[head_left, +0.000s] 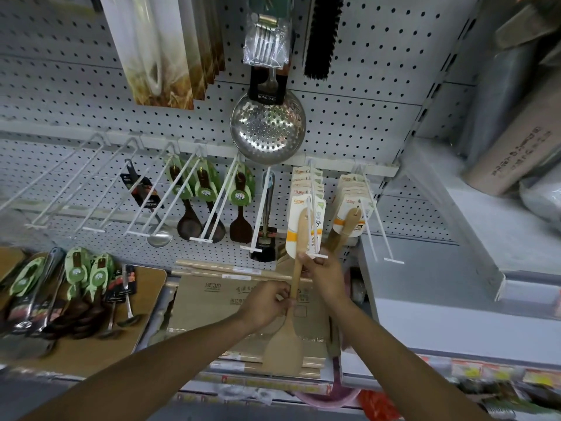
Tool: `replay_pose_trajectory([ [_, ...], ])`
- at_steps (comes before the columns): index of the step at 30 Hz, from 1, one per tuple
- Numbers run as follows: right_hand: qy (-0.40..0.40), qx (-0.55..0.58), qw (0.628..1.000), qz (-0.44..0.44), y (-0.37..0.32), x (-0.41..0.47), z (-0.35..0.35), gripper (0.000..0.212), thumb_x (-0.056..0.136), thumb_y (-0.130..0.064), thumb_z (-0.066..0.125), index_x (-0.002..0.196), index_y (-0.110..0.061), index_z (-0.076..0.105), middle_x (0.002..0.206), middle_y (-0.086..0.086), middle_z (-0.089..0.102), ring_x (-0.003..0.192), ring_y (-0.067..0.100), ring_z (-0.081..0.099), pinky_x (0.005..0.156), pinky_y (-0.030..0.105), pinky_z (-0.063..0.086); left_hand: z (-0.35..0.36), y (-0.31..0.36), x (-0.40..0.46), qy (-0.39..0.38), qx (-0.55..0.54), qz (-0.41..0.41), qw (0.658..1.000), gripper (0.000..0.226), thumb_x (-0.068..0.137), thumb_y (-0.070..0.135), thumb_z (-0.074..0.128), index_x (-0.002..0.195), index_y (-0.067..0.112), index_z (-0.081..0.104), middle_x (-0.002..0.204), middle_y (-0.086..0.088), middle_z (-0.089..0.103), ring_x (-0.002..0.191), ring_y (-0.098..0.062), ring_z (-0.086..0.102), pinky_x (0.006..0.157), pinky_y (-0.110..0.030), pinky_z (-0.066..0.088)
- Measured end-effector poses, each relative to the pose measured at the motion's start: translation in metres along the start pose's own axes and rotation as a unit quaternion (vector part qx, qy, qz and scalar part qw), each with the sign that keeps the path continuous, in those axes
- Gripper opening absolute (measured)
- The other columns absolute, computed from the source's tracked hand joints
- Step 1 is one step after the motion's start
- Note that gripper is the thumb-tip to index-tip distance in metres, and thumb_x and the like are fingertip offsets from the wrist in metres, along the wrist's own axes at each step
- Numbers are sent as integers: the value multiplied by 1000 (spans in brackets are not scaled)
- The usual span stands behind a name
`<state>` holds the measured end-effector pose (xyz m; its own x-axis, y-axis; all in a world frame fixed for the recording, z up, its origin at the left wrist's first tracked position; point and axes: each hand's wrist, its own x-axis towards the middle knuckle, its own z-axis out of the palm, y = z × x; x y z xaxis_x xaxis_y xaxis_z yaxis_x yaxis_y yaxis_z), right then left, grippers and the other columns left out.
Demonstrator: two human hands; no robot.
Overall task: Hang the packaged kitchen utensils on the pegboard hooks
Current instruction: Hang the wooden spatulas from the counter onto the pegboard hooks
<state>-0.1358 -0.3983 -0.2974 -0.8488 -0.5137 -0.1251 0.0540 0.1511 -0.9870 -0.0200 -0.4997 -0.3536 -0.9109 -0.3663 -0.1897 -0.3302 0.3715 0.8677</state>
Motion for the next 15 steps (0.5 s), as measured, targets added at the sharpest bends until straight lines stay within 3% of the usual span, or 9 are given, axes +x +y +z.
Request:
replay_pose_trajectory([
  [3, -2, -21, 1000, 0, 2, 9, 0, 18, 89, -2, 66, 101, -15, 68, 81, -7, 72, 68, 1, 68, 58, 18, 55, 0, 1, 4, 6, -1, -6, 1000, 9, 88, 20, 74, 93, 12, 75, 79, 10, 68, 61, -8, 68, 70, -37, 60],
  [7, 6, -61, 998, 17, 3, 16, 0, 25, 90, -11, 66, 84, -35, 70, 72, -10, 74, 67, 3, 70, 72, 35, 58, -1, 2, 9, 1, -7, -7, 1000, 8, 90, 18, 73, 93, 11, 75, 81, 7, 69, 63, -10, 68, 71, -39, 61],
  [10, -3, -65, 997, 45, 5, 20, 1, 17, 89, -17, 67, 101, -29, 69, 81, -7, 75, 70, 6, 72, 78, 42, 58, -2, 0, 12, 21, -16, -7, 1000, 15, 92, 15, 69, 105, 15, 75, 101, 3, 75, 81, -12, 72, 79, -39, 61],
  [12, -12, -115, 992, 48, 18, 28, -3, 37, 79, -42, 69, 112, -27, 62, 93, -7, 73, 82, 14, 72, 84, 48, 57, -6, -1, 10, 53, -1, -8, 999, 36, 92, 17, 67, 128, 20, 65, 127, 4, 69, 103, -14, 69, 90, -37, 57],
  [14, -24, -173, 984, 24, 47, 39, -11, 64, 68, -65, 64, 116, -22, 57, 98, -7, 71, 90, 21, 69, 84, 51, 56, -15, -3, 4, 91, 38, 2, 995, 49, 92, 22, 68, 140, 21, 55, 137, 6, 60, 118, -14, 62, 100, -35, 52],
  [15, -32, -195, 980, 5, 54, 37, -12, 69, 69, -68, 62, 117, -19, 56, 98, -7, 71, 91, 21, 69, 83, 51, 55, -22, -4, 0, 105, 61, 19, 992, 51, 93, 24, 67, 142, 22, 53, 139, 7, 59, 121, -12, 59, 102, -32, 50],
])
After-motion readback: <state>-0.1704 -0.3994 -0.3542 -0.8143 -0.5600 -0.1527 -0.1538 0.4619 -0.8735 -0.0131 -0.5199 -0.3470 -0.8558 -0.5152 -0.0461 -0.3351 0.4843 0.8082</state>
